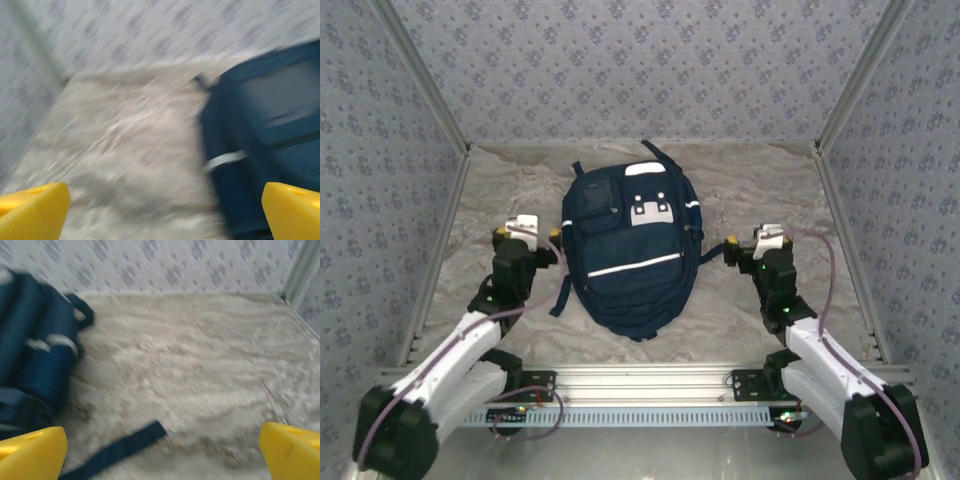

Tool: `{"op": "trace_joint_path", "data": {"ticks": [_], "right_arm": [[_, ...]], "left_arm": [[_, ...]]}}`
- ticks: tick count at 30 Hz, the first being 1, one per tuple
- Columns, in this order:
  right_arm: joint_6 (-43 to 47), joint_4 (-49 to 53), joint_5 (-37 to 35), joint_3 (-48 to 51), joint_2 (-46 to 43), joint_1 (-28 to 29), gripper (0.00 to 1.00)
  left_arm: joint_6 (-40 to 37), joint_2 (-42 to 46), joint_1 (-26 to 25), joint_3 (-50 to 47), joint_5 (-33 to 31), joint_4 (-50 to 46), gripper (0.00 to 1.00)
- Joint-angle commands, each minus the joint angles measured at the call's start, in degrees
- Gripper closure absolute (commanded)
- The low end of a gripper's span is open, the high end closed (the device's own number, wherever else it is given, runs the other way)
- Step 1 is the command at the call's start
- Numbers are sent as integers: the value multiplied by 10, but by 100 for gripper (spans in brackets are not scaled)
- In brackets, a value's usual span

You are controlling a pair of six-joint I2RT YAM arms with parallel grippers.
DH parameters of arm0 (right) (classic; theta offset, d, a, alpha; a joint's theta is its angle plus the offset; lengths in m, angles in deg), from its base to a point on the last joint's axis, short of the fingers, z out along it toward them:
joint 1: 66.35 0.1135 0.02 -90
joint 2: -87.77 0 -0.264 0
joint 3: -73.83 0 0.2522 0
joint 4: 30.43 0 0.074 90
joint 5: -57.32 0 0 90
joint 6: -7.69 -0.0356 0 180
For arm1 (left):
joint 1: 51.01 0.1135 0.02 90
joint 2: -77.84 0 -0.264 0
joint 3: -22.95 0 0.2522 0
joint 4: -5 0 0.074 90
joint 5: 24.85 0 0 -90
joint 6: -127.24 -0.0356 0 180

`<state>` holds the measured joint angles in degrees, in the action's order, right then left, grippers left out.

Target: Pack books, pencil case, and school supplies into a backpack

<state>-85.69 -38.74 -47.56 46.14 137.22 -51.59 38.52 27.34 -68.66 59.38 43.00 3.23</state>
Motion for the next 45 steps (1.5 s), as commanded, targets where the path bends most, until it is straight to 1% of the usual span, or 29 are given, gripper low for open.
{"op": "trace_joint_path", "data": {"ticks": [1,3,4,5,6,8,9,10,12,13,14,15,16,17,18,19,20,22,23,25,26,28,31,34,38,42,45], "right_arm": [[51,-102,-53,1,54,-25,0],[61,-98,-71,-5,100,-41,0],[47,-111,-80,1,125,-54,0],[31,-141,-78,9,143,-64,0],[52,-183,-72,16,160,-75,0],[49,-207,-22,18,178,-84,0],[47,-238,-7,19,196,-94,0],[44,-276,-4,21,218,-103,0],[34,-317,1,16,256,-111,0],[28,-348,29,16,286,-124,0],[31,-386,42,17,320,-129,0],[29,-435,36,23,362,-129,0],[30,-507,34,31,409,-131,0],[49,-562,32,37,435,-133,0],[44,-533,36,36,418,-136,0],[30,-456,54,24,389,-145,0],[9,-398,85,8,374,-158,0],[6,-400,146,-15,396,-179,0],[6,-382,169,-26,396,-185,0],[37,-295,228,-65,389,-189,0],[26,-288,235,-74,390,-190,0],[18,-299,230,-68,393,-192,0],[24,-286,176,-76,391,-183,0],[29,-288,142,-73,388,-169,0],[25,-278,155,-74,389,-167,0],[33,-291,125,-70,389,-160,0],[29,-277,150,-74,389,-164,0]], "left_arm": [[36,-68,93,-26,67,93,2],[34,-137,118,-23,73,95,2],[42,-169,132,-9,78,93,2],[42,-186,142,12,101,59,2],[32,-205,144,13,109,91,2],[31,-230,144,16,103,139,2],[26,-247,147,18,105,170,2],[14,-265,149,27,116,182,2],[7,-296,156,53,127,178,2],[6,-308,160,60,132,187,2],[4,-317,164,62,141,200,2],[2,-329,170,56,147,223,2],[9,-347,179,37,157,273,2],[19,-360,191,16,172,322,2],[31,-370,205,-13,190,381,2],[34,-376,210,-25,200,418,2],[27,-369,210,-16,215,388,2],[5,-374,207,8,250,352,2],[4,-373,205,9,248,347,2],[4,-374,205,8,250,349,2],[4,-376,205,7,250,354,2],[4,-376,205,9,248,350,2],[3,-375,201,9,239,349,2],[3,-375,201,9,239,349,2],[1,-375,200,10,238,349,2],[2,-375,200,9,237,349,2],[1,-376,198,12,235,344,2]]}}
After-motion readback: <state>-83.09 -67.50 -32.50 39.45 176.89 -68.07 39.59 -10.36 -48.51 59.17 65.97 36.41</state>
